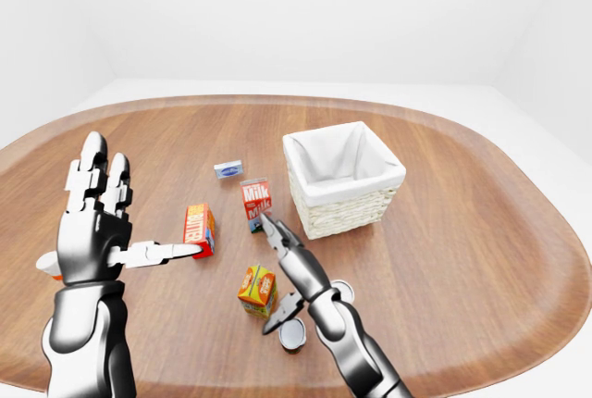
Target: Pick up the orange juice, and put it in the basket.
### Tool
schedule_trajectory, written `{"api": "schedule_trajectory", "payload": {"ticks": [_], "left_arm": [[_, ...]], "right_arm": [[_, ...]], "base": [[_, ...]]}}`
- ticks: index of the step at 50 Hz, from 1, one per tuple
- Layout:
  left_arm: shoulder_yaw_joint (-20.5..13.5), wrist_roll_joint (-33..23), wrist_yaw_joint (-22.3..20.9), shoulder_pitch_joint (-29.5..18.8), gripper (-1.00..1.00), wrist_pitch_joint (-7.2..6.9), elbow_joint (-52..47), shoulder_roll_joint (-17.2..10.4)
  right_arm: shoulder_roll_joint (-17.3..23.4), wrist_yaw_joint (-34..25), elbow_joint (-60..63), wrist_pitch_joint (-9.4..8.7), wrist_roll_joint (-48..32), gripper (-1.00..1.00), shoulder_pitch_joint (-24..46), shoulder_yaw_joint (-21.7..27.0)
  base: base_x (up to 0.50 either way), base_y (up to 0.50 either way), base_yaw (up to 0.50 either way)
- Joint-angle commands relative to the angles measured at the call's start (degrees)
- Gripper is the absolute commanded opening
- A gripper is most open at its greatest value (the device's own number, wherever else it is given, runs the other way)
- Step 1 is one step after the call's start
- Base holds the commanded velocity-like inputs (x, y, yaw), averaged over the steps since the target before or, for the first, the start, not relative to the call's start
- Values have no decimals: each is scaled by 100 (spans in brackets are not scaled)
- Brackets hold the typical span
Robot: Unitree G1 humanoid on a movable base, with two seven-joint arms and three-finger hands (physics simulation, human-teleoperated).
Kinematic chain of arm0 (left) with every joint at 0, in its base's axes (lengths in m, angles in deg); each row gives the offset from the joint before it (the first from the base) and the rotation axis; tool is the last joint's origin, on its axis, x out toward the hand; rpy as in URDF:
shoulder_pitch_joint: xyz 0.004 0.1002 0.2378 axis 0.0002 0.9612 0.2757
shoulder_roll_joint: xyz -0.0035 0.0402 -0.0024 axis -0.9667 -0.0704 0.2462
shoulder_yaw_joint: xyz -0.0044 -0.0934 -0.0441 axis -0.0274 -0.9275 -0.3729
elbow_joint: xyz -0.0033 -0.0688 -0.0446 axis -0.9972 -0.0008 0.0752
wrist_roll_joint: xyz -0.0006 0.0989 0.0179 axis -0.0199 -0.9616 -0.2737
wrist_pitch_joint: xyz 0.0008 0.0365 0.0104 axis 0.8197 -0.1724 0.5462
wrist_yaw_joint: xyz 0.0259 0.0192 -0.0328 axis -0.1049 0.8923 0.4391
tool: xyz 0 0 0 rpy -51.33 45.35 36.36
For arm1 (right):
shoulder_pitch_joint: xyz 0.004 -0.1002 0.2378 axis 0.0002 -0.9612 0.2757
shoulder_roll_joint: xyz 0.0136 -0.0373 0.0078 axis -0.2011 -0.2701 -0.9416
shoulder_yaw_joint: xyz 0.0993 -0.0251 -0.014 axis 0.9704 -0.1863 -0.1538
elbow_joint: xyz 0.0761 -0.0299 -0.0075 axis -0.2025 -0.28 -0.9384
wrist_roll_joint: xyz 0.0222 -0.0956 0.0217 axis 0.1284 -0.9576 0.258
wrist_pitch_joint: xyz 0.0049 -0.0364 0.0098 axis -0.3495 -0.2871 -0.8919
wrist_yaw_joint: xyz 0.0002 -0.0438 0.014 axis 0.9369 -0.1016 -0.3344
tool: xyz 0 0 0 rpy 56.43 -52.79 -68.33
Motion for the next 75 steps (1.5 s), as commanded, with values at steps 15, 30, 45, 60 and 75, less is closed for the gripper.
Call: {"api": "schedule_trajectory", "payload": {"ticks": [15,30,45,60,75], "left_arm": [[11,-5,10,-11,100,0,33,-3],[7,-1,9,-6,100,0,-10,-4],[6,0,4,-6,100,0,-13,-1],[8,-3,5,-8,100,0,1,0],[9,-4,6,-7,100,0,0,-2]], "right_arm": [[-320,108,-1065,334,-44,100,370,218],[-413,197,-1568,334,-26,100,536,337],[-550,279,-2212,334,-13,100,795,540],[-632,384,-2787,334,-21,100,1016,697],[-705,469,-3204,334,-50,100,1219,804]], "base": [[0,0,0],[0,0,0],[0,0,0],[0,0,0],[0,0,0]]}}
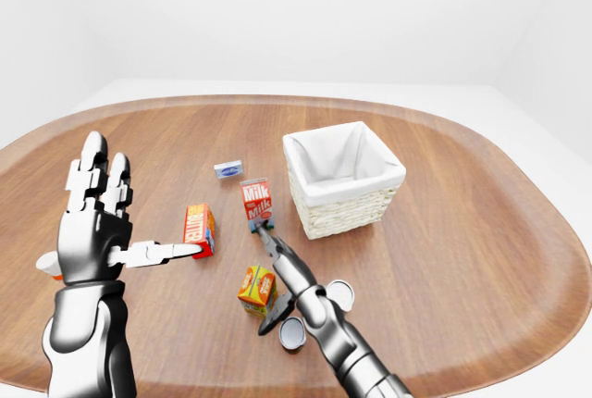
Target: Pick up the orange juice, and put it in the basket.
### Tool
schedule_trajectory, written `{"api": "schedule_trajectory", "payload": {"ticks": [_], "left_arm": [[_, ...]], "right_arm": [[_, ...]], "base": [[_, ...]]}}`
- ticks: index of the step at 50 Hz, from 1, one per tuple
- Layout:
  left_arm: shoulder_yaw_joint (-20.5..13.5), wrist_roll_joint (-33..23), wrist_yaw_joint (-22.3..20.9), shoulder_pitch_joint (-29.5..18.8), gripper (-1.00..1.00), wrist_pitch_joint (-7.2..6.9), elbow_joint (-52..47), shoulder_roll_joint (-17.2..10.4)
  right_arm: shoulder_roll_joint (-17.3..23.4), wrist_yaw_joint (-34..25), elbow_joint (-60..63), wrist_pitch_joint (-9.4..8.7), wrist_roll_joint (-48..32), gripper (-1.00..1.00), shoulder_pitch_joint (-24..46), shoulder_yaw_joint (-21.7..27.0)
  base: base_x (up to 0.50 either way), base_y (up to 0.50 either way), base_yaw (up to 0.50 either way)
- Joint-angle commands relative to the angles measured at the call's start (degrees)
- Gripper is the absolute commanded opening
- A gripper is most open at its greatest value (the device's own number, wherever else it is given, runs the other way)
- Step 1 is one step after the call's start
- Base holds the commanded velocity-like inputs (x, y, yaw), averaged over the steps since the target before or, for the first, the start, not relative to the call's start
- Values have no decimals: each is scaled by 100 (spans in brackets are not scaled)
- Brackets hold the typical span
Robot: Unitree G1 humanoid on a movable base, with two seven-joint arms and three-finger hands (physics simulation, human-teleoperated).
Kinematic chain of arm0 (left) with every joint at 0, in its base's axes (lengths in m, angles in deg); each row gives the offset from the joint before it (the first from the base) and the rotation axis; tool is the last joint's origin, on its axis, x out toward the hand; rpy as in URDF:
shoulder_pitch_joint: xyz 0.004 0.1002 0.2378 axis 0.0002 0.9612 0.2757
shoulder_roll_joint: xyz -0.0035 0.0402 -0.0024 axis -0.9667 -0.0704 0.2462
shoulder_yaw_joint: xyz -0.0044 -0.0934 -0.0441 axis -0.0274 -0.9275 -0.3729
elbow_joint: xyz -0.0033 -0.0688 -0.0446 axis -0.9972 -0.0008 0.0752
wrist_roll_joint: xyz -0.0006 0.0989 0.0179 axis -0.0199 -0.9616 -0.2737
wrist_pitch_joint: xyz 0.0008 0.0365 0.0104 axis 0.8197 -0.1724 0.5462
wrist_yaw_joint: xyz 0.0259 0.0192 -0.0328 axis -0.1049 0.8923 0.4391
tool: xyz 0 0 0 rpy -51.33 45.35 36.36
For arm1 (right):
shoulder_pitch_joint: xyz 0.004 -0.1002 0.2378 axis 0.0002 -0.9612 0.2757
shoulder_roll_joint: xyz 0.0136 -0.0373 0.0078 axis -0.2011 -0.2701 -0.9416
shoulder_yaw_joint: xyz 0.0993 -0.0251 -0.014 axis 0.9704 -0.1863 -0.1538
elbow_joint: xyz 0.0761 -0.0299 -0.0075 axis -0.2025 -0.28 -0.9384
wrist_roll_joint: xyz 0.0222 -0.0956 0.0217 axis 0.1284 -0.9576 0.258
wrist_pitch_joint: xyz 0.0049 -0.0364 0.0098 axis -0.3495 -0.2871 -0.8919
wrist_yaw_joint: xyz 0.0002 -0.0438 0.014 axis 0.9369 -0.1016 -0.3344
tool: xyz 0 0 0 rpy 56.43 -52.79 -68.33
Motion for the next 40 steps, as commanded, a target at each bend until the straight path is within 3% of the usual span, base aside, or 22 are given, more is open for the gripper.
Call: {"api": "schedule_trajectory", "payload": {"ticks": [1,40], "left_arm": [[0,0,1,0,100,0,1,0],[0,2,0,0,100,0,1,0]], "right_arm": [[-63,70,-359,0,-15,100,185,98],[-357,172,-1480,0,80,100,1343,524]], "base": [[0,0,0],[0,0,0]]}}
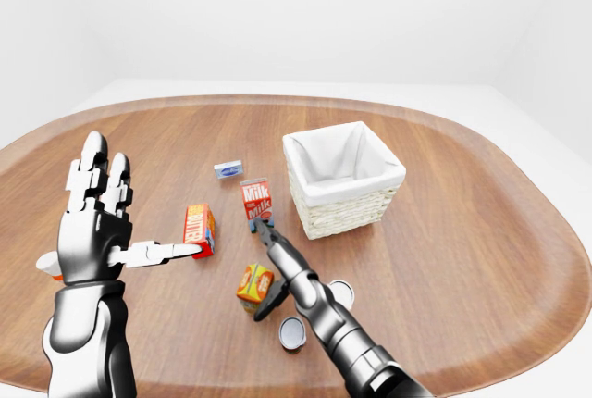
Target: Pick up the orange juice, and put it in the basket.
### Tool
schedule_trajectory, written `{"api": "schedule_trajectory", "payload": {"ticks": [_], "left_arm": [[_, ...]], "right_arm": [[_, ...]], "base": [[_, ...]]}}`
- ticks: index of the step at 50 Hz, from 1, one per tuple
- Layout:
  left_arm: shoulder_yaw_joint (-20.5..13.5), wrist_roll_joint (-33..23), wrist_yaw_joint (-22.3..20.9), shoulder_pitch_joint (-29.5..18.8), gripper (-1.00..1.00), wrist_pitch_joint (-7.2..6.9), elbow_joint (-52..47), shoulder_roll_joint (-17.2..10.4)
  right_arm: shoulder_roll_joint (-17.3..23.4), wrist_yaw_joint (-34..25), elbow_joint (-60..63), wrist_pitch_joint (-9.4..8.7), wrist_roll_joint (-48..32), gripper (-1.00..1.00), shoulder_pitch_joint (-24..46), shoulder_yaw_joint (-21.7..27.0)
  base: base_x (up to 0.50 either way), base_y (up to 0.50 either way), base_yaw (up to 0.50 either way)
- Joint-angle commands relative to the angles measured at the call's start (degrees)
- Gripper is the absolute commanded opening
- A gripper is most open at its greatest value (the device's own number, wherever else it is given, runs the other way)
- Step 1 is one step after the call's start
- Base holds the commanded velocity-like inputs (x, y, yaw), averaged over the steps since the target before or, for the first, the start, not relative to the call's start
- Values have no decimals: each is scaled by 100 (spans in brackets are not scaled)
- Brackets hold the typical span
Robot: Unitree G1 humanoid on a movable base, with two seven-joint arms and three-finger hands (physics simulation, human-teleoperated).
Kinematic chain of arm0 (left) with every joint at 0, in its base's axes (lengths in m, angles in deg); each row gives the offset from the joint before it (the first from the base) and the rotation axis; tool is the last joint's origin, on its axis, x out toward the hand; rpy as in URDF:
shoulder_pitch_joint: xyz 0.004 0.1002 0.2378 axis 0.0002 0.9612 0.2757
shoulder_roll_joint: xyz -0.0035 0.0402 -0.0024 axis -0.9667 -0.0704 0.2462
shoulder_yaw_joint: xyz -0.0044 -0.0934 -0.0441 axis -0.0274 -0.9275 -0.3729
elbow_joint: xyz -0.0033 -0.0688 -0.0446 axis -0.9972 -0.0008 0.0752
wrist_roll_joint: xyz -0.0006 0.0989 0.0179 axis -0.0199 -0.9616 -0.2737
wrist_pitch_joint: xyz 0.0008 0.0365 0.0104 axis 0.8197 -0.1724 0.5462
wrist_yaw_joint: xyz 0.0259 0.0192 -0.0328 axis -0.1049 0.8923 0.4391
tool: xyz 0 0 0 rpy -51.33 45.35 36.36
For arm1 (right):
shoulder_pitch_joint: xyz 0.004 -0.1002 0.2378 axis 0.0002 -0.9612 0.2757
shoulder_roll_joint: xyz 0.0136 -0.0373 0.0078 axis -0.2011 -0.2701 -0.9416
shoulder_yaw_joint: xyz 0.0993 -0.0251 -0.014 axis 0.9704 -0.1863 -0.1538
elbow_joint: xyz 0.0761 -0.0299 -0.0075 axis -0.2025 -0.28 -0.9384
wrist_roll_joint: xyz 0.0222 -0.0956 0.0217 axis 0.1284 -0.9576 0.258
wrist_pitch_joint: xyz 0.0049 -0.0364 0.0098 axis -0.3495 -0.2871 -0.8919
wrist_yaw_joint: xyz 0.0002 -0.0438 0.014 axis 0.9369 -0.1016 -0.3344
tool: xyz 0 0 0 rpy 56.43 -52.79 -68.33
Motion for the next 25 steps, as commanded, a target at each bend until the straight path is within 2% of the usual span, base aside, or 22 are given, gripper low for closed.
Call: {"api": "schedule_trajectory", "payload": {"ticks": [1,11,12,13,14,25], "left_arm": [[0,0,0,0,100,0,0,0],[6,-3,-30,17,100,0,-7,13],[4,-1,-32,22,100,0,-16,14],[3,-1,-32,25,100,0,-24,15],[2,-2,-34,28,100,0,-24,17],[-4,5,-41,23,100,0,-48,14]], "right_arm": [[-127,74,-501,0,66,100,445,130],[-276,184,-1381,0,237,100,911,307],[-282,224,-1461,0,241,-4,958,326],[-291,252,-1531,0,260,-47,999,352],[-300,257,-1596,0,278,-100,1031,372],[-298,315,-1927,0,412,-100,1246,520]], "base": [[0,0,0],[0,0,0],[0,0,0],[0,0,0],[0,0,0],[0,0,0]]}}
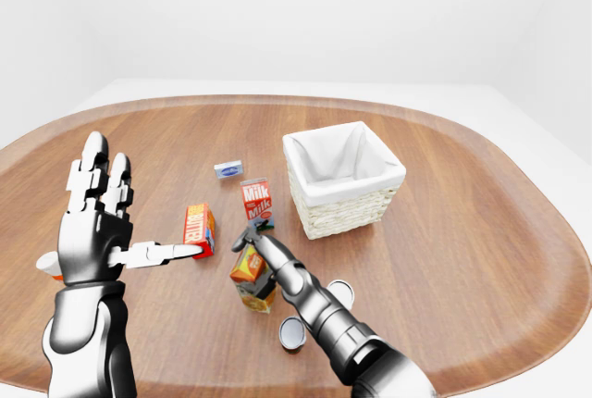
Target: Pick up the orange juice, and put it in the basket.
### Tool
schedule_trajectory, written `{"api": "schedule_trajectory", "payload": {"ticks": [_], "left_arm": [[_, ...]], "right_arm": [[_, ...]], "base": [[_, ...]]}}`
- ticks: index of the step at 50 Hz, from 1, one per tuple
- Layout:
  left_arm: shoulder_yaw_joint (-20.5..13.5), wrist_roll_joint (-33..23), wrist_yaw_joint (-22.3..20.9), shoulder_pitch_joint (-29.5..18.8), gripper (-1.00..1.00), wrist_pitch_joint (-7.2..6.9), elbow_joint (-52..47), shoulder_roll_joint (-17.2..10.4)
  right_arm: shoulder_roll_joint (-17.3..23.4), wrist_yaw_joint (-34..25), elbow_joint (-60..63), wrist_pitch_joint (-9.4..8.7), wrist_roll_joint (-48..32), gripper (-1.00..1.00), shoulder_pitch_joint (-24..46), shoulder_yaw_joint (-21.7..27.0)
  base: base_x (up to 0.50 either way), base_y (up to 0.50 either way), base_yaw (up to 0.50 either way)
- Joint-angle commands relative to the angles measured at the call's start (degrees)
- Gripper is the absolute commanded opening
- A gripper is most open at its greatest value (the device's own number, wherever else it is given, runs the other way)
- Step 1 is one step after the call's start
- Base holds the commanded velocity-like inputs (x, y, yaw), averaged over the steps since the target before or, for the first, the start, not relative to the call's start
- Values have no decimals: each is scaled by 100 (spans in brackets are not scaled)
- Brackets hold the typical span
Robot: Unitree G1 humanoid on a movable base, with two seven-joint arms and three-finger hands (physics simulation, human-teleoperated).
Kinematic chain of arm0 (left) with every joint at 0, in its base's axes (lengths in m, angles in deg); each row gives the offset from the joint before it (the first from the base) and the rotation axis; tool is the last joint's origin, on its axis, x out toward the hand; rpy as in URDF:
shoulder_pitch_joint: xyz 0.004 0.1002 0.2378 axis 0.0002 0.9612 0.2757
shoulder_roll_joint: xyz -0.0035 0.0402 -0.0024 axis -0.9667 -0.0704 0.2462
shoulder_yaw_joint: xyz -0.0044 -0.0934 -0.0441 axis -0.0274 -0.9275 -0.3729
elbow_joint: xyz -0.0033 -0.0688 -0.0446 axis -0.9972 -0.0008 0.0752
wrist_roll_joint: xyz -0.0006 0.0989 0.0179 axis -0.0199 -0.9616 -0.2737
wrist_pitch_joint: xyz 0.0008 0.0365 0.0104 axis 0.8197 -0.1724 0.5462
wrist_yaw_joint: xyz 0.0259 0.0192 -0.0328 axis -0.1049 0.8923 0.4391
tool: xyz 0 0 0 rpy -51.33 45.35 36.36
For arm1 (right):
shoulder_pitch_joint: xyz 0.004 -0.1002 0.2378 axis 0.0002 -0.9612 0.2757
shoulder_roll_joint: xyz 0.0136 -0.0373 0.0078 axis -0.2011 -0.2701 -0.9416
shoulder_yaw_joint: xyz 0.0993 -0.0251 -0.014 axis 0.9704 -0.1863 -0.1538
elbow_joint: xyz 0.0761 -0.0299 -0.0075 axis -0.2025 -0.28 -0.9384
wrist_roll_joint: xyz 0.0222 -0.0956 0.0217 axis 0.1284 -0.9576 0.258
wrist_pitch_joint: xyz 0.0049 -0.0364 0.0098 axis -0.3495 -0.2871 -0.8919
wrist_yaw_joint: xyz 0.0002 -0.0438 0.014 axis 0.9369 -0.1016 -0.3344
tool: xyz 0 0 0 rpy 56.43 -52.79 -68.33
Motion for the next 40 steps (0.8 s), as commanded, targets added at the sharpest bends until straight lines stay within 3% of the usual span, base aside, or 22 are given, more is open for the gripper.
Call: {"api": "schedule_trajectory", "payload": {"ticks": [1,40], "left_arm": [[-7,4,-9,4,100,0,-16,0],[-7,-8,-35,22,100,0,-38,18]], "right_arm": [[127,349,-674,-1,32,-100,204,106],[235,120,81,-1,247,-100,789,177]], "base": [[0,0,0],[0,0,0]]}}
